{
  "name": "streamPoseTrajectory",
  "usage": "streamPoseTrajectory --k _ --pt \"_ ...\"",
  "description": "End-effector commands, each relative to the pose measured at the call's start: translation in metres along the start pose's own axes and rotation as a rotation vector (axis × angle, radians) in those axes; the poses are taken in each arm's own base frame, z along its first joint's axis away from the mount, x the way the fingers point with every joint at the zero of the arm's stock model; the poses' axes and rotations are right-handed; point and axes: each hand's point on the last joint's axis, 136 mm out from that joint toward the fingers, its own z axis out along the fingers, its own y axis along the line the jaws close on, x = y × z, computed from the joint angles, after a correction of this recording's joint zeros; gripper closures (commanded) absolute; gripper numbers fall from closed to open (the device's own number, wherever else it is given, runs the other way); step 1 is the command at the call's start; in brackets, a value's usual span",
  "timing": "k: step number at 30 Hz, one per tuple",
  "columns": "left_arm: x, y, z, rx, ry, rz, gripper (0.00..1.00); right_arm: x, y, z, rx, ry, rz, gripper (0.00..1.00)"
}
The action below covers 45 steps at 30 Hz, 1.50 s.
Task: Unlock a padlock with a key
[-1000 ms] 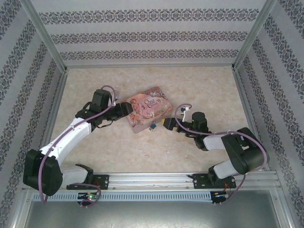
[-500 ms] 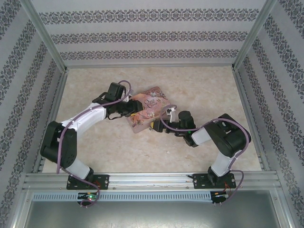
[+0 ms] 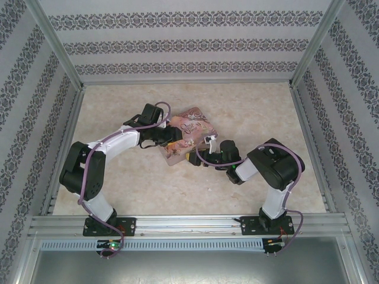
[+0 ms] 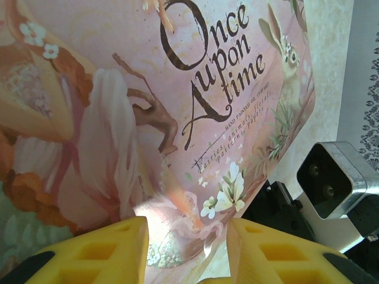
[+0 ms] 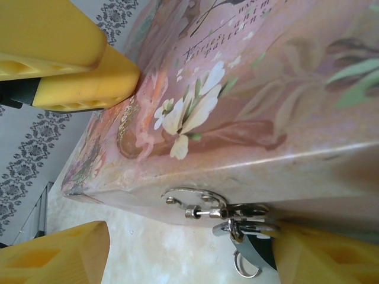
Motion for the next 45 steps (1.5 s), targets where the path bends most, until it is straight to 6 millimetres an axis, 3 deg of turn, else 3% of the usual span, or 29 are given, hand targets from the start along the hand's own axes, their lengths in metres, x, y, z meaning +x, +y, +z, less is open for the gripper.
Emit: streamPoseTrajectory --k 1,6,21,35,42,45 --pt "0.011 0.009 0.014 -0.031 0.031 0.017 0.61 -0.016 0.015 0.002 -0.06 -0.076 -0.104 0.29" --pt "0.012 0.011 0.016 -0.04 0.033 0.013 0.61 -0.014 0.023 0.001 -0.119 -0.081 -0.13 0.36" --pt "0.013 0.015 0.018 -0.057 0.035 0.007 0.61 -0.001 0.023 -0.007 -0.127 -0.054 -0.153 0.52" --pt "0.016 0.016 0.019 -0.059 0.04 0.004 0.61 -0.001 0.012 -0.005 -0.083 -0.062 -0.12 0.78" --pt "0.017 0.017 0.018 -0.062 0.038 0.004 0.62 -0.002 0.007 -0.006 -0.058 -0.073 -0.1 0.99" --pt "0.019 0.019 0.017 -0.069 0.037 0.002 0.62 -0.003 0.003 -0.008 -0.04 -0.09 -0.083 1.0"
